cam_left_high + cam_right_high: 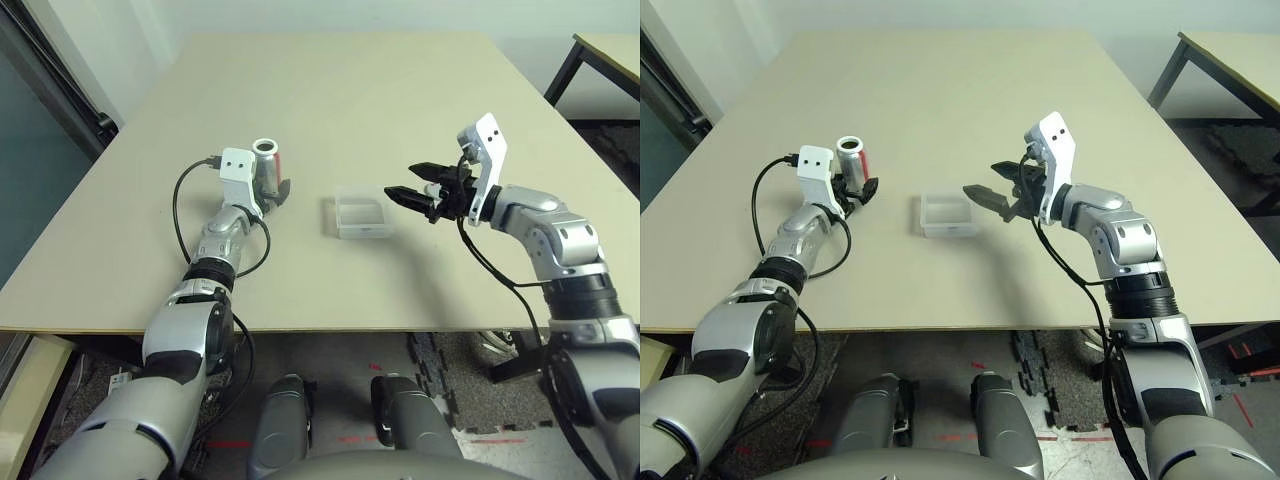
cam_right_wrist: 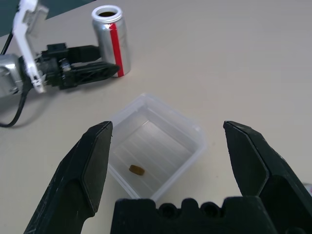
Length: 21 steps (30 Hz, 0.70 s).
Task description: Pour the medicine from the bottle into the box.
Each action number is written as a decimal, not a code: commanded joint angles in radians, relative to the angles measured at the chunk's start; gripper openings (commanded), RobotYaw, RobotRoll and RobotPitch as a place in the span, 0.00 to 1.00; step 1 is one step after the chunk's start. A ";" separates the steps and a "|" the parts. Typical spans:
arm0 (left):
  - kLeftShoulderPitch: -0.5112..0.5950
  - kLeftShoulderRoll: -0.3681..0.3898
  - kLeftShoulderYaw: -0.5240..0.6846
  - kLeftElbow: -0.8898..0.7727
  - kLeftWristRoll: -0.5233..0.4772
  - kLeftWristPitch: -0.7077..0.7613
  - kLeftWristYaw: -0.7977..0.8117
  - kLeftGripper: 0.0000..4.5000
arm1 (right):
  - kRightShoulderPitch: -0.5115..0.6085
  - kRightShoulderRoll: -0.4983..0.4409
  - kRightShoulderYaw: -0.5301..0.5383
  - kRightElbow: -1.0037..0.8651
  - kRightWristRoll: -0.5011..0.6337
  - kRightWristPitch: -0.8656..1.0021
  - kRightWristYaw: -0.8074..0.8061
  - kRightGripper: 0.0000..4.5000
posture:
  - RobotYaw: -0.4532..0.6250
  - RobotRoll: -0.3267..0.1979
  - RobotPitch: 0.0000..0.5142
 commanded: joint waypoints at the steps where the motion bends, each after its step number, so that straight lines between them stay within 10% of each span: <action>1: 0.097 -0.002 -0.004 -0.187 -0.040 0.084 -0.008 1.00 | 0.026 -0.012 -0.034 -0.038 0.022 0.021 -0.011 1.00 | 0.42 0.62 0.19; 12: 0.346 0.071 0.094 -0.672 -0.115 0.246 0.100 1.00 | 0.075 -0.018 -0.091 -0.062 0.043 0.029 -0.056 1.00 | 0.46 0.62 0.20; 21: 0.347 0.229 0.196 -0.568 -0.150 0.223 0.081 1.00 | 0.084 0.020 -0.201 0.023 -0.019 -0.077 -0.274 1.00 | 0.49 0.62 0.20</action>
